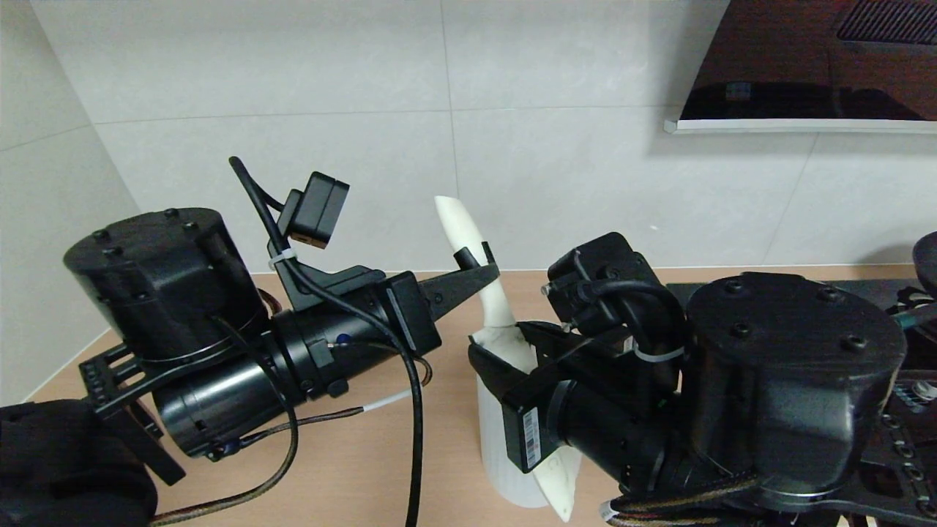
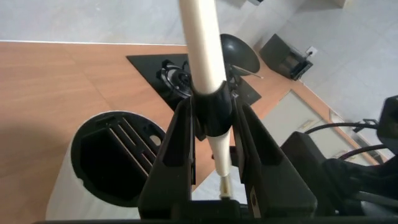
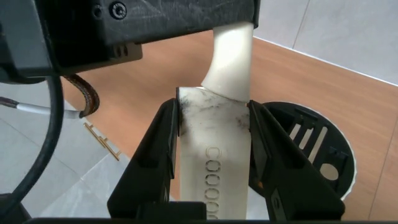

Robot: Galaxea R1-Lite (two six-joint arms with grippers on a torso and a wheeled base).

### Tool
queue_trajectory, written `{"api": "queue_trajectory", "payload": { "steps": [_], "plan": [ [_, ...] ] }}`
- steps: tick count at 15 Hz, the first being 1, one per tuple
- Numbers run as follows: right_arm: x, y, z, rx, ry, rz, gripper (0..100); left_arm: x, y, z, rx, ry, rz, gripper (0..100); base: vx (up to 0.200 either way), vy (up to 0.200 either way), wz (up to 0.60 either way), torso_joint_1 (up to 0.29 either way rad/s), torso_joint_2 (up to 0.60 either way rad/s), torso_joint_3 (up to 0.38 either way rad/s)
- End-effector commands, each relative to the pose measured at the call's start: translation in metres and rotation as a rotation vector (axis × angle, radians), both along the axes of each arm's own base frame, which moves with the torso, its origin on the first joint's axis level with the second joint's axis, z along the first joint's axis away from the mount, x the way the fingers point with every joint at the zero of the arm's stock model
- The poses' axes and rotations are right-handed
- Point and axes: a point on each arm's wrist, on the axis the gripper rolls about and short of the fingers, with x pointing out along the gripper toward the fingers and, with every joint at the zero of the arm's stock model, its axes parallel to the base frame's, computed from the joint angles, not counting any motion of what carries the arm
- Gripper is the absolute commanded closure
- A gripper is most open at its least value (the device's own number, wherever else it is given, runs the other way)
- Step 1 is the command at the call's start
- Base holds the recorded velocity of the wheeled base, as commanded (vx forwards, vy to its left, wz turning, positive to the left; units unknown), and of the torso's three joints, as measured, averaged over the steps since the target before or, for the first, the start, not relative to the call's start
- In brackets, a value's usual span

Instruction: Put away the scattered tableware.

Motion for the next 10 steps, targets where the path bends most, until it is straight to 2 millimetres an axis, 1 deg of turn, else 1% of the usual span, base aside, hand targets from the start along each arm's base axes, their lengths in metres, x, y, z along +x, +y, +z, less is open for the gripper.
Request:
{"api": "queue_trajectory", "payload": {
  "steps": [1,2,6,7,9,10],
  "plan": [
    [0.0,0.0,0.001,0.005,-0.002,-0.001,100,-0.002,0.001,0.005,-0.013,-0.016,0.0,100,0.0,0.0,0.0,0.0,0.0,0.0],
    [0.0,0.0,0.001,0.009,-0.006,-0.002,0,-0.002,0.001,0.008,-0.032,-0.041,0.002,100,0.0,0.0,0.0,0.0,0.0,0.0],
    [0.0,0.0,0.001,0.011,-0.004,-0.004,0,-0.004,0.003,0.017,-0.063,-0.119,0.003,100,0.0,0.0,0.0,0.0,0.0,0.0],
    [0.0,-0.002,0.004,0.022,-0.01,-0.009,0,-0.007,0.006,0.023,-0.065,-0.179,0.006,100,0.0,0.0,0.0,0.0,0.0,0.0],
    [0.002,-0.014,0.014,0.057,-0.036,-0.031,0,-0.01,0.009,0.029,-0.032,-0.266,0.025,100,0.0,0.0,0.0,0.0,0.0,0.0],
    [0.007,-0.024,0.02,0.073,-0.048,-0.062,0,-0.01,0.013,0.031,0.001,-0.319,0.044,100,0.0,0.0,0.0,0.0,0.0,0.0]
  ]
}}
